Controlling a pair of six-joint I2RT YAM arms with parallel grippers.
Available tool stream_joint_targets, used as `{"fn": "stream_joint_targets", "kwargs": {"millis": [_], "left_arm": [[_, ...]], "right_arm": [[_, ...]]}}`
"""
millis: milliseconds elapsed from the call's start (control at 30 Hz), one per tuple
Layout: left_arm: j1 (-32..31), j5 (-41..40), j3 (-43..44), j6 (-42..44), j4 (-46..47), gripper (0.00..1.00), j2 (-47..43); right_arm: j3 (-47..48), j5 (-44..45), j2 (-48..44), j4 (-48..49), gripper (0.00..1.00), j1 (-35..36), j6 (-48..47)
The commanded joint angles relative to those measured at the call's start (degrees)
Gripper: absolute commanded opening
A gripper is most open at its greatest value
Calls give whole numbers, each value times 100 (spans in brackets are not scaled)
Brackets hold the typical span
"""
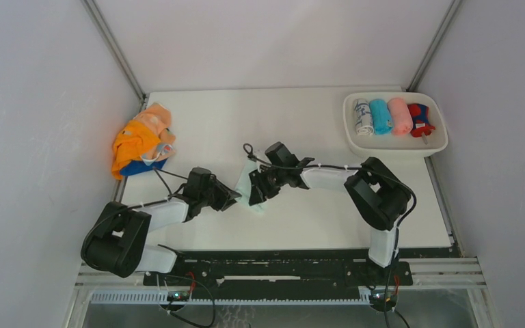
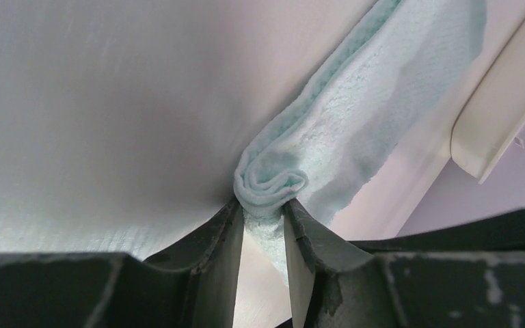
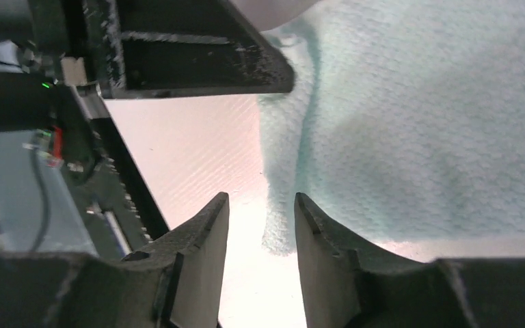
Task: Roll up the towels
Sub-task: Roll the towel at the center of the board.
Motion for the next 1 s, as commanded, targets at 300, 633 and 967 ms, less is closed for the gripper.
{"fn": "stream_joint_targets", "kwargs": {"millis": [300,633,967], "left_arm": [[90,-415,-208,284,-1166,35,358],[417,-335,-208,461,-1242,35,250],[528,-502,-255,497,-1640,38,-578]], "right_arm": [[-375,2956,-517,150,46,1295,-2144],[-562,3198,-564,191,23,1557,-2316],[-511,-328,-393,957,2,364,-308]]}}
